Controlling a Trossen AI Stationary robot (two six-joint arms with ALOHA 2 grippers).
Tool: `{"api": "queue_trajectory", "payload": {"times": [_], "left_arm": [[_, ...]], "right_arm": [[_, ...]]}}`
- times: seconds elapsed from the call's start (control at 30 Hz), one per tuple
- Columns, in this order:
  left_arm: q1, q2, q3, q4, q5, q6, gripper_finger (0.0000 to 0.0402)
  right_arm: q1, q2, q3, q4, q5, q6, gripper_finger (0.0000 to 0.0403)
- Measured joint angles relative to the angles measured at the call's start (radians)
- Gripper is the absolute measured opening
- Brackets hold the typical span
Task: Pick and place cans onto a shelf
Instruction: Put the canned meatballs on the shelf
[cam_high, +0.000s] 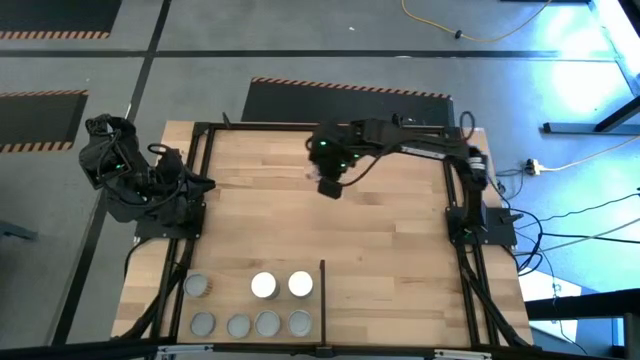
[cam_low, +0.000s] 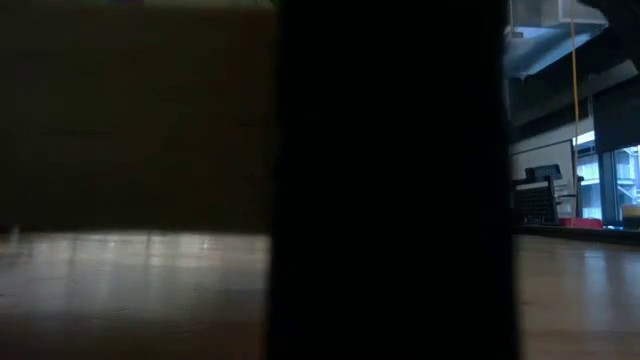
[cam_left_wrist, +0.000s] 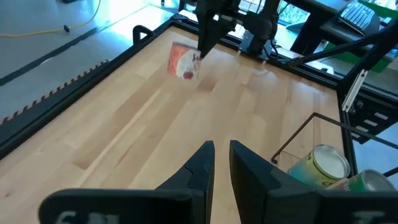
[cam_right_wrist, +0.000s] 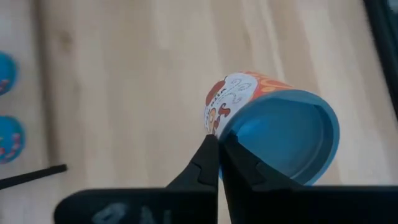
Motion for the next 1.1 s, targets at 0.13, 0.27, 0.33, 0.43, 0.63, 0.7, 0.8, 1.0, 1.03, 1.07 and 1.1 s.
{"api": "queue_trajectory", "payload": {"times": [0.13,0.27,0.33,0.43,0.63,0.7,0.8,1.0,1.03,1.07,1.1], "left_arm": [[0.0,0.0,0.0,0.0,0.0,0.009,0.0043],[0.0,0.0,0.0,0.0,0.003,0.009,0.0043],[0.0,0.0,0.0,0.0,0.003,0.009,0.0043],[0.0,0.0,0.0,0.0,0.003,0.009,0.0043],[0.0,0.0,0.0,0.0,0.012,0.017,0.0043],[0.0,0.0,0.0,0.0,0.022,0.024,0.0043],[0.0,0.0,0.0,0.0,0.026,0.024,0.0043],[0.0,0.0,0.0,0.0,0.026,0.025,0.0043],[0.0,0.0,0.0,0.0,0.026,0.025,0.0043],[0.0,0.0,0.0,0.0,0.026,0.025,0.0043],[0.0,0.0,0.0,0.0,0.026,0.024,0.0043]], "right_arm": [[0.019,0.097,0.149,-0.004,-0.055,-0.108,0.0006],[0.045,0.188,0.278,0.003,-0.041,-0.128,0.0006],[0.058,0.239,0.334,0.003,-0.04,-0.148,0.0006],[0.074,0.312,0.399,0.003,-0.066,-0.175,0.0006],[0.108,0.404,0.406,0.035,-0.082,-0.262,0.0006],[0.12,0.432,0.406,0.033,-0.084,-0.316,0.0006],[0.132,0.458,0.404,0.032,-0.135,-0.41,0.0006],[0.137,0.48,0.405,0.034,-0.216,-0.608,0.0006],[0.139,0.485,0.405,0.033,-0.216,-0.663,0.0006],[0.143,0.488,0.405,0.034,-0.215,-0.715,0.0006],[0.148,0.492,0.405,0.034,-0.211,-0.756,0.0006]]}}
